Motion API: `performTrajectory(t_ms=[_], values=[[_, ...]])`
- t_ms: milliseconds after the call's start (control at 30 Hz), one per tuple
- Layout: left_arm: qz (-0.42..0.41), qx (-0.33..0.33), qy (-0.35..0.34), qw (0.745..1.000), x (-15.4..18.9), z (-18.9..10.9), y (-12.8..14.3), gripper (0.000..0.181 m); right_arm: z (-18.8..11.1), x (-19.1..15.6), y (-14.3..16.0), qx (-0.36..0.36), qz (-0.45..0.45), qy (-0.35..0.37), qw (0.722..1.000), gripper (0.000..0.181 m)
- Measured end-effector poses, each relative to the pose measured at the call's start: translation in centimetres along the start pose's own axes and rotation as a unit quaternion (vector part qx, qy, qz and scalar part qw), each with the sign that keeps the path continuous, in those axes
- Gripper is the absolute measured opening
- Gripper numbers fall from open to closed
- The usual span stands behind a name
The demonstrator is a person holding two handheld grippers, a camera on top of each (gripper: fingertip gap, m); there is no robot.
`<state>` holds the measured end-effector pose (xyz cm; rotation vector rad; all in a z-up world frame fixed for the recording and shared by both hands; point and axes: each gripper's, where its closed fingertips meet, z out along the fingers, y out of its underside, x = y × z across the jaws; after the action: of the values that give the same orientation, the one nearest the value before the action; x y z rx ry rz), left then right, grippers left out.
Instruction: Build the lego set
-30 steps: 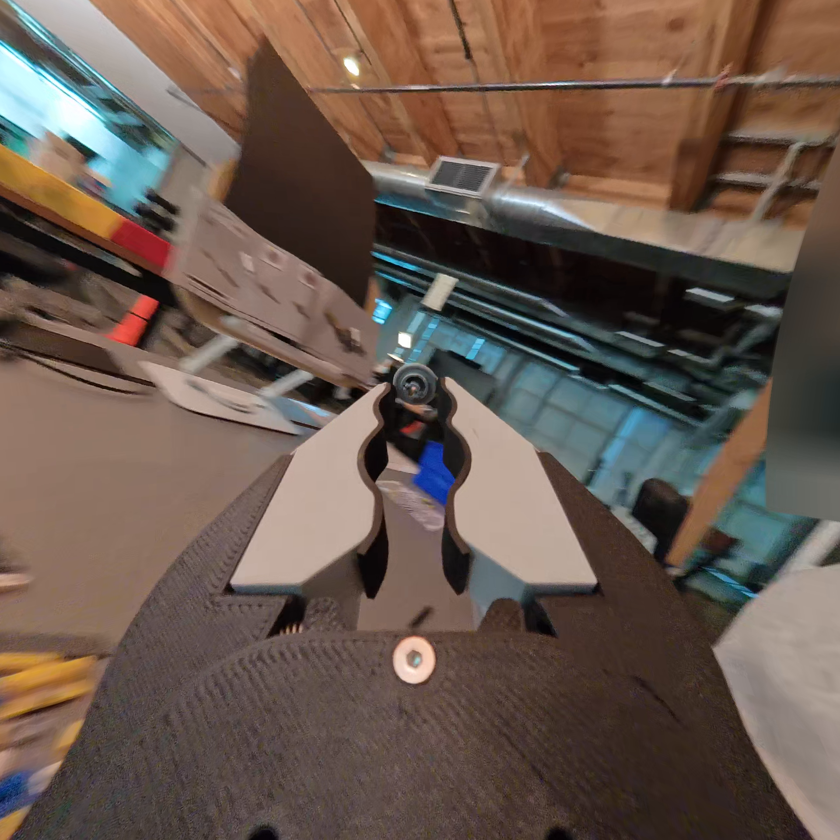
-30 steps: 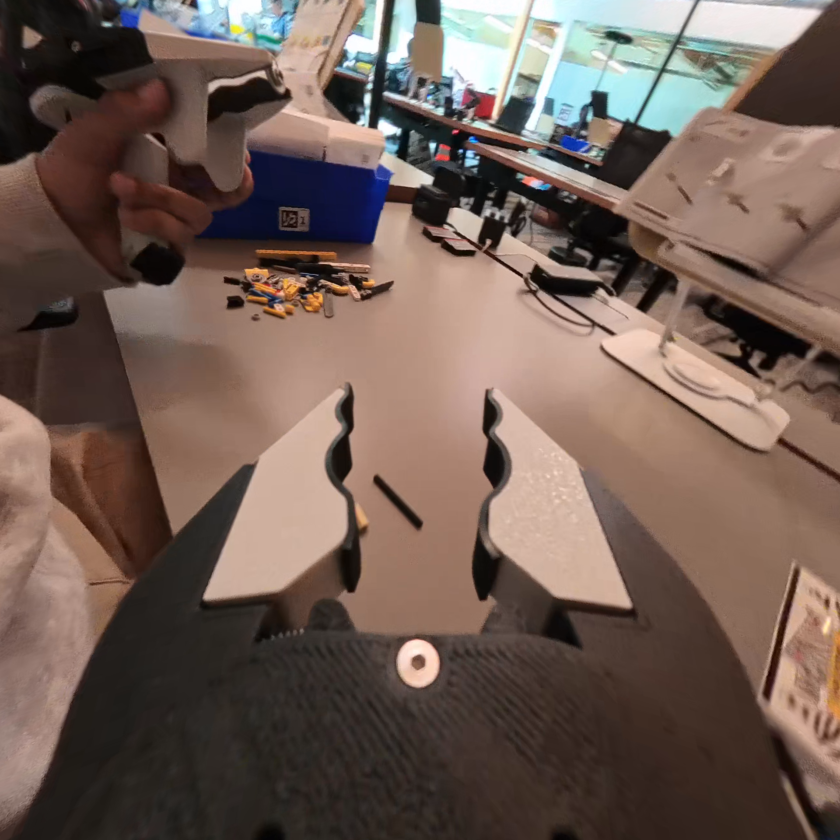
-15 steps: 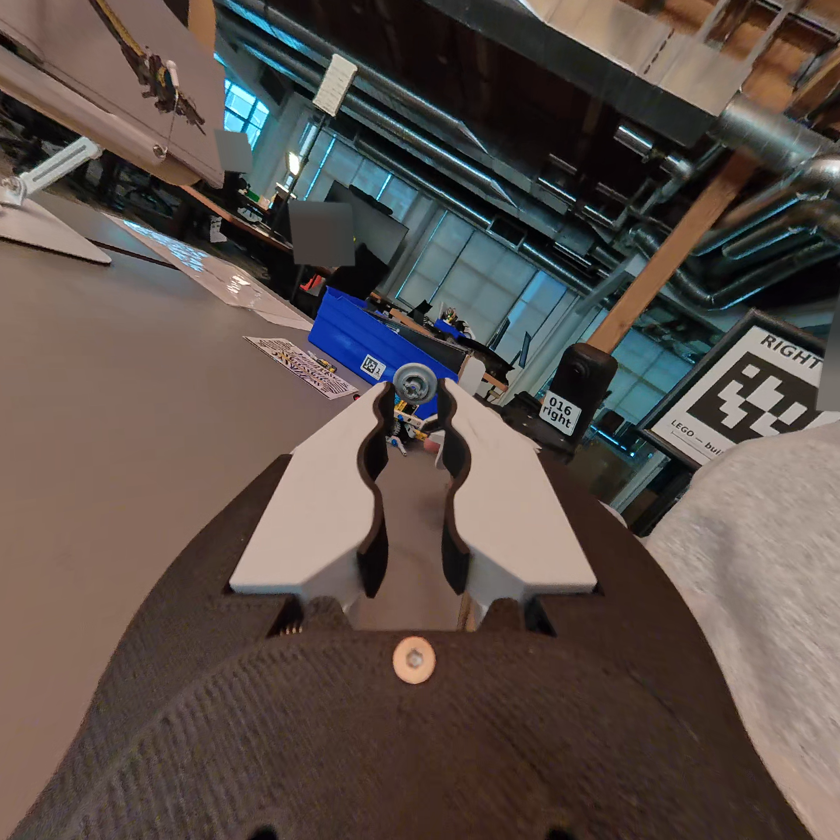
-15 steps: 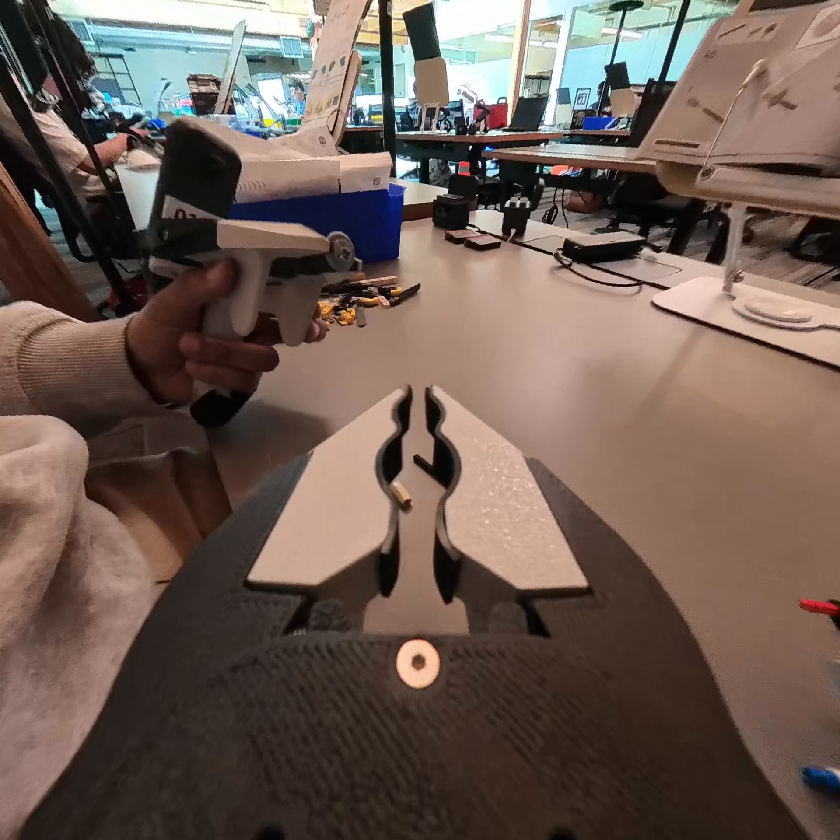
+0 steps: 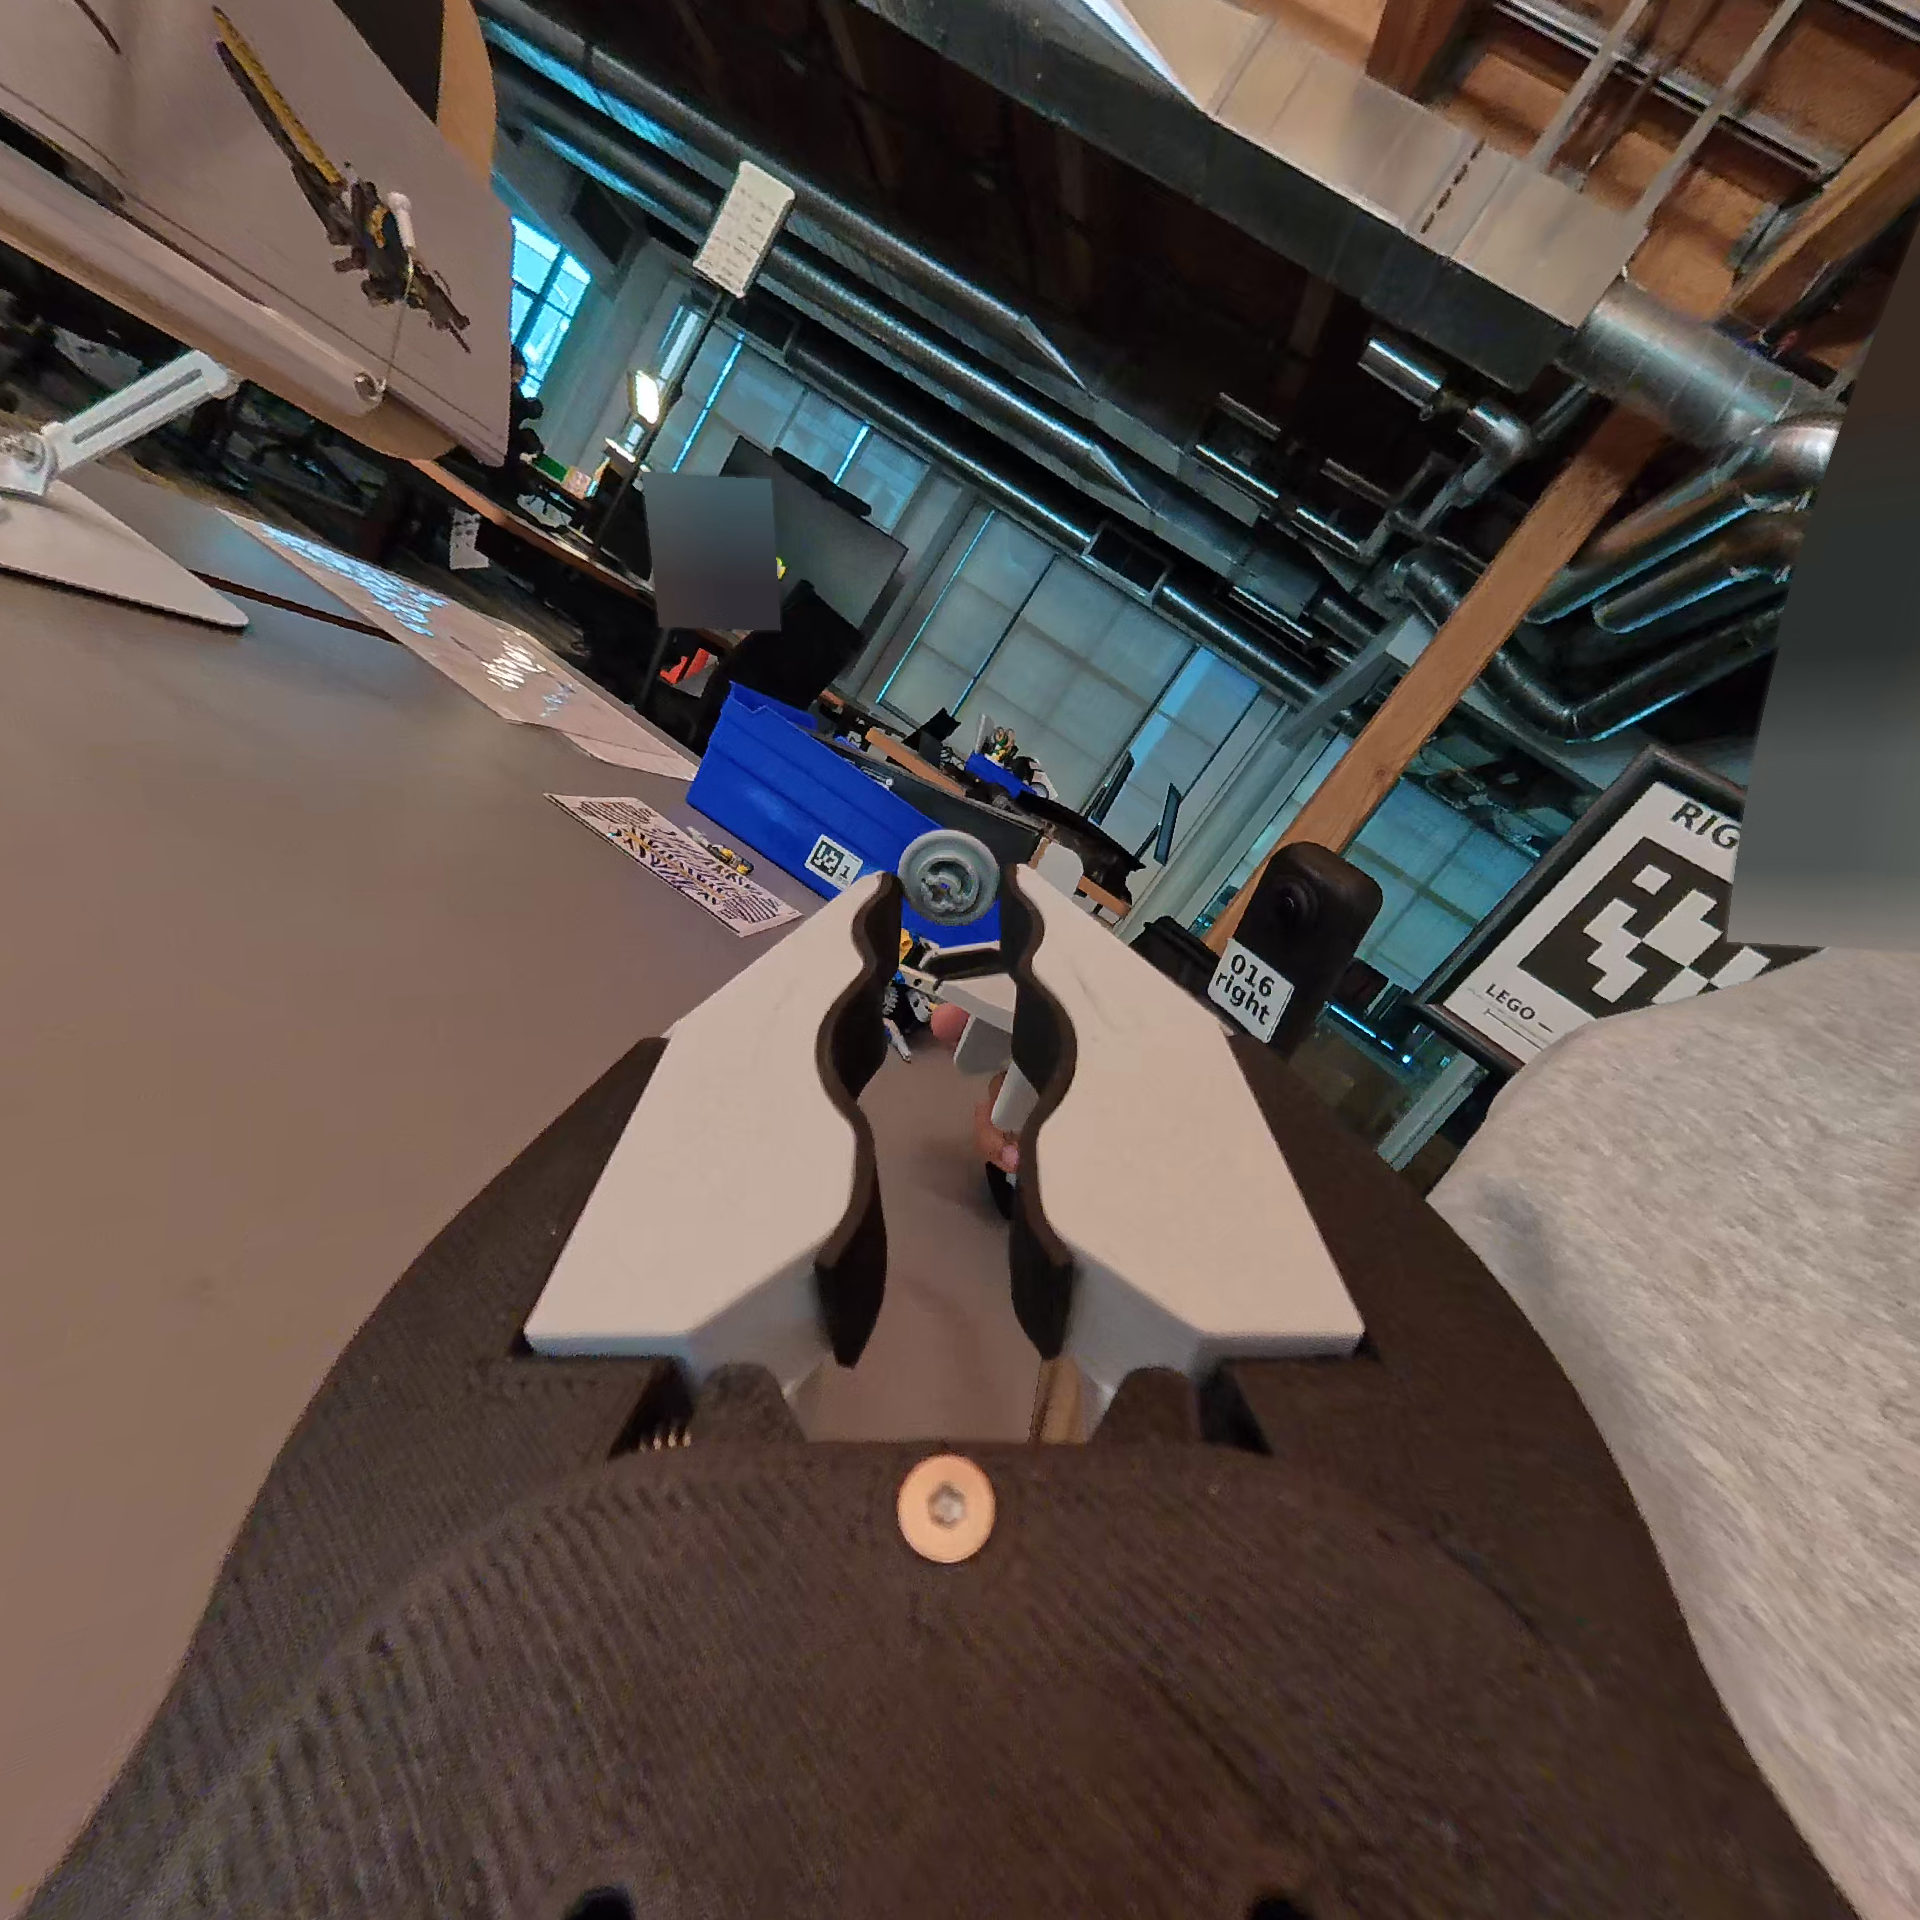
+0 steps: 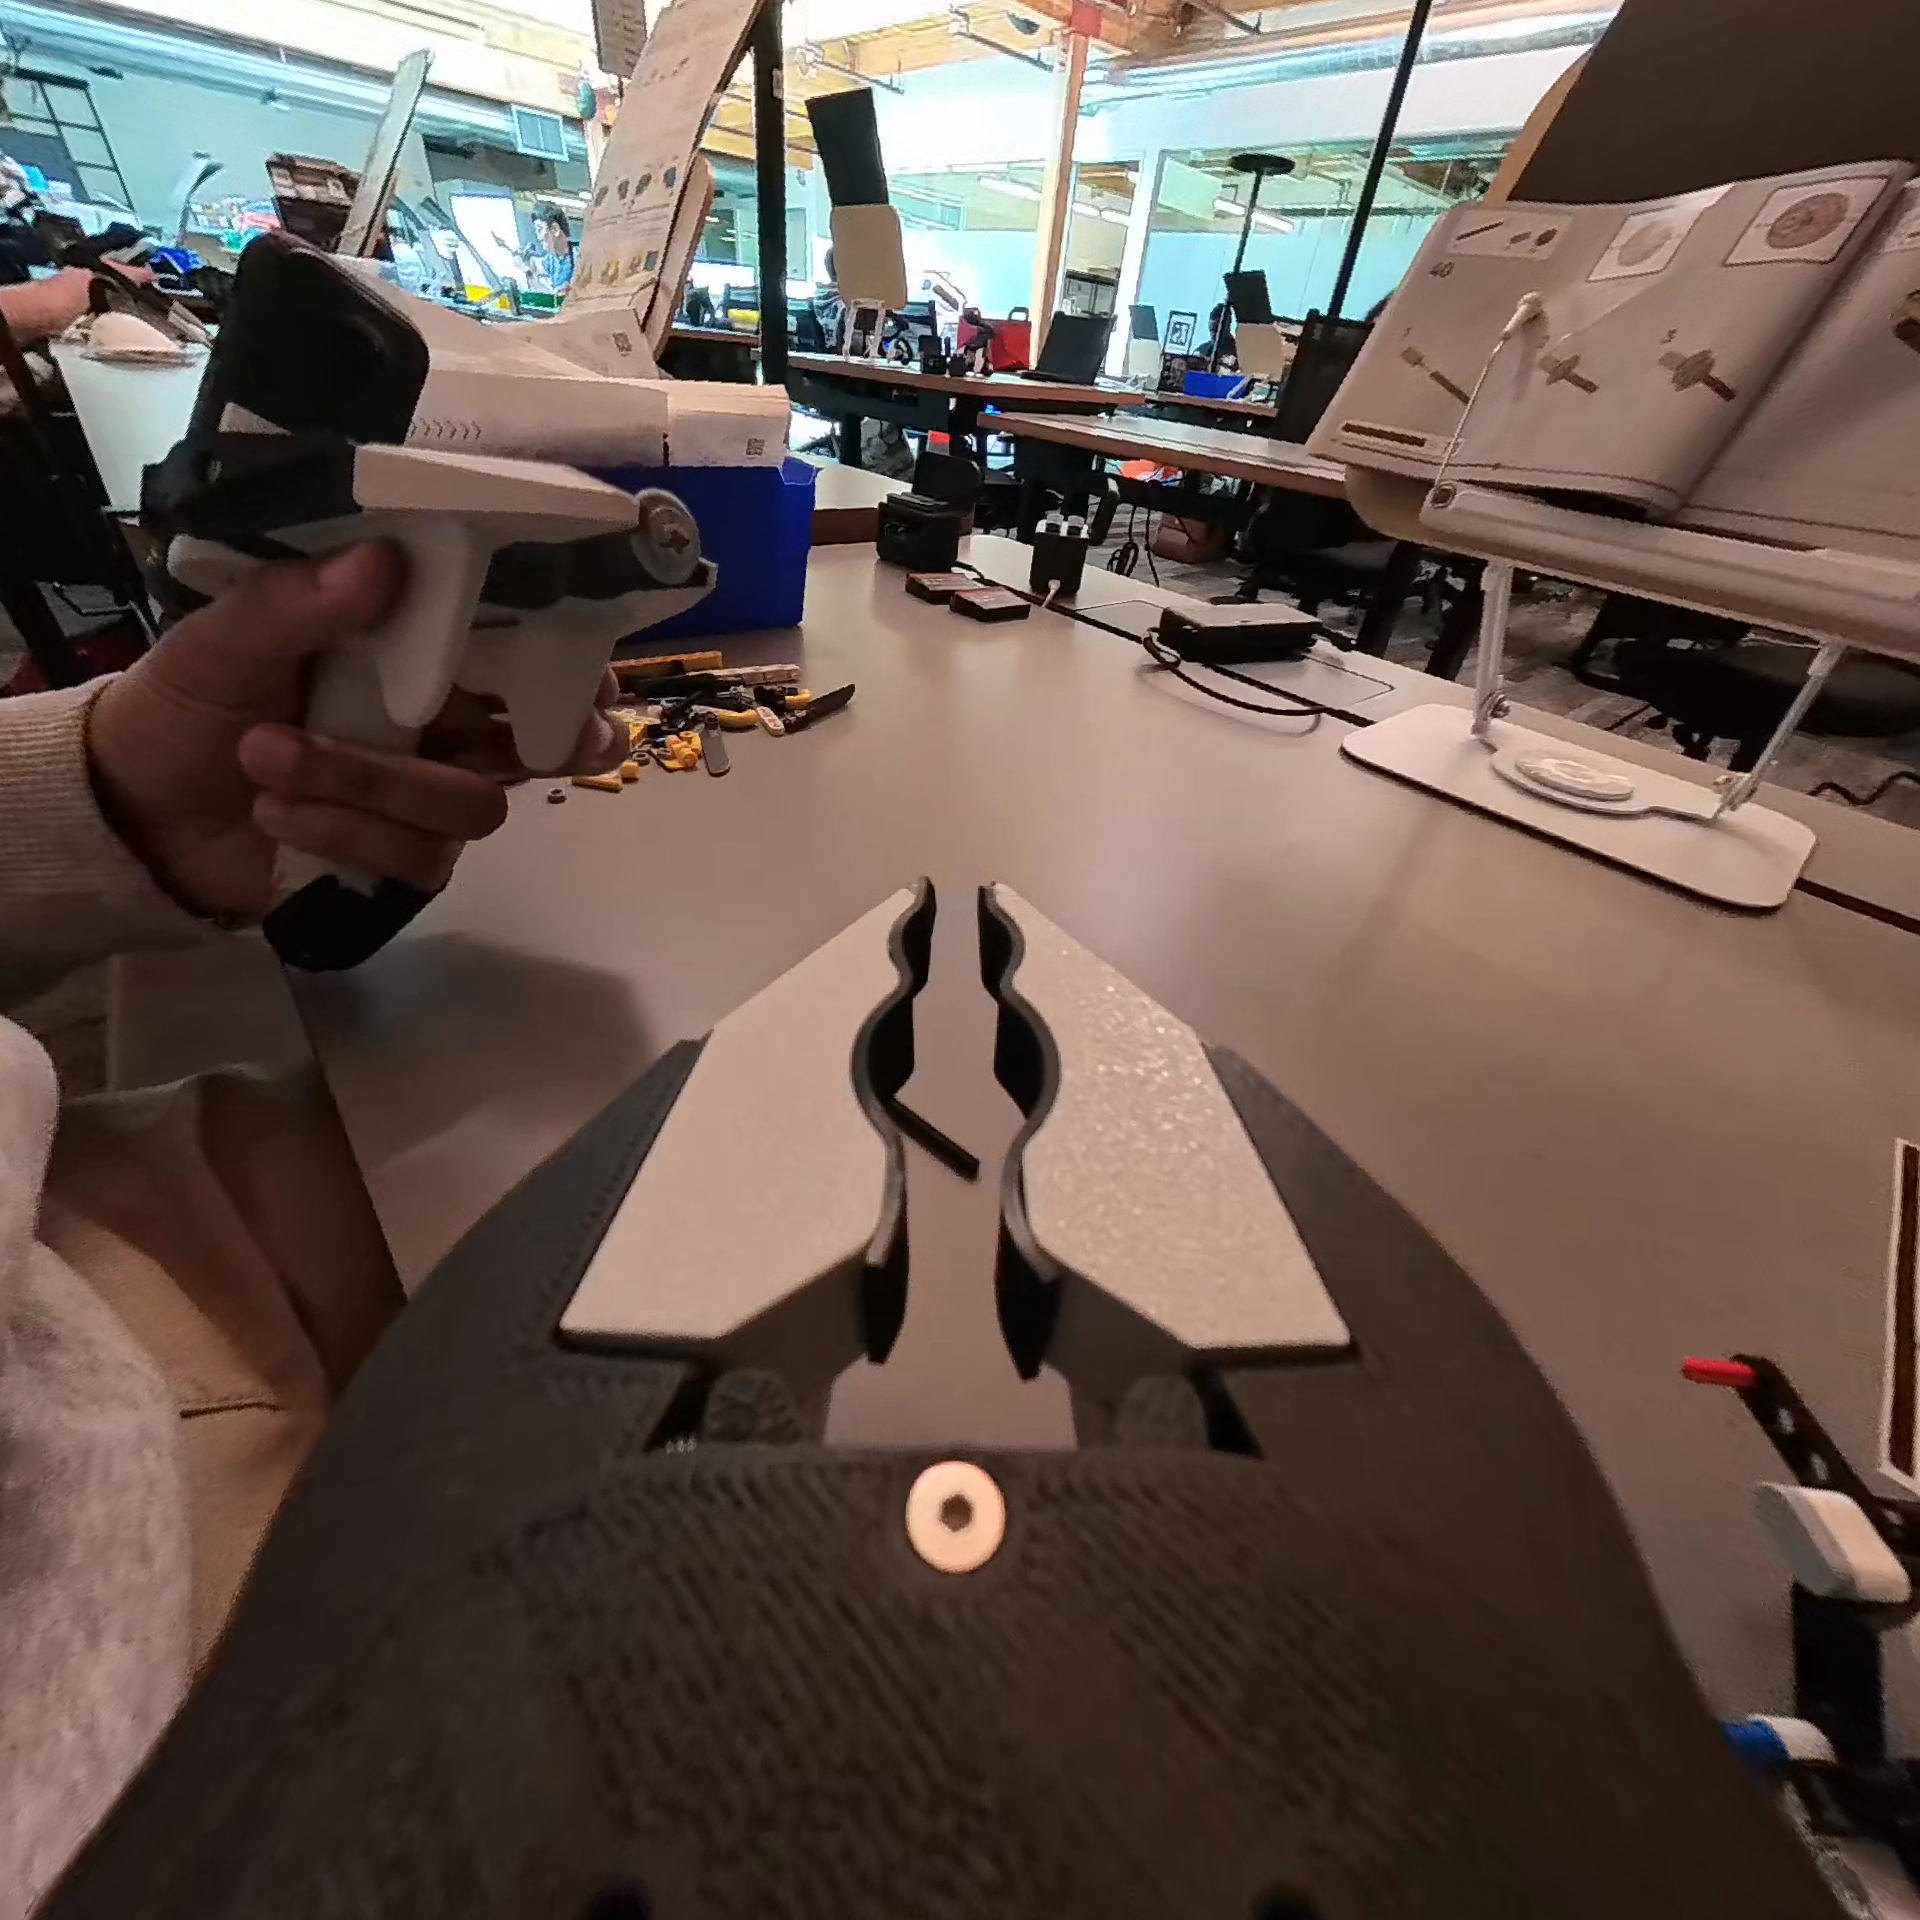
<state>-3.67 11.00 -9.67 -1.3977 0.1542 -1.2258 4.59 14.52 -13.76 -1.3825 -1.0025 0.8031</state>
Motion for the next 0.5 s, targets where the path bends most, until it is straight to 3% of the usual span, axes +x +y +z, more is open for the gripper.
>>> performTrajectory(t_ms=[33,167,500], values=[[0.002,-0.004,-0.002,1.0,-0.1,0.1,0.1,0.017,0.0,0.2,0.0,0.0,0.003,0.003,1.0,0.007],[0.025,-0.021,-0.016,0.999,-0.6,0.2,0.6,0.017,0.0,0.6,0.2,-0.005,-0.007,0.023,1.0,0.008],[0.082,-0.044,-0.065,0.994,-2.5,-0.3,0.6,0.017,-0.2,1.6,0.0,0.001,-0.009,0.049,0.999,0.031]])
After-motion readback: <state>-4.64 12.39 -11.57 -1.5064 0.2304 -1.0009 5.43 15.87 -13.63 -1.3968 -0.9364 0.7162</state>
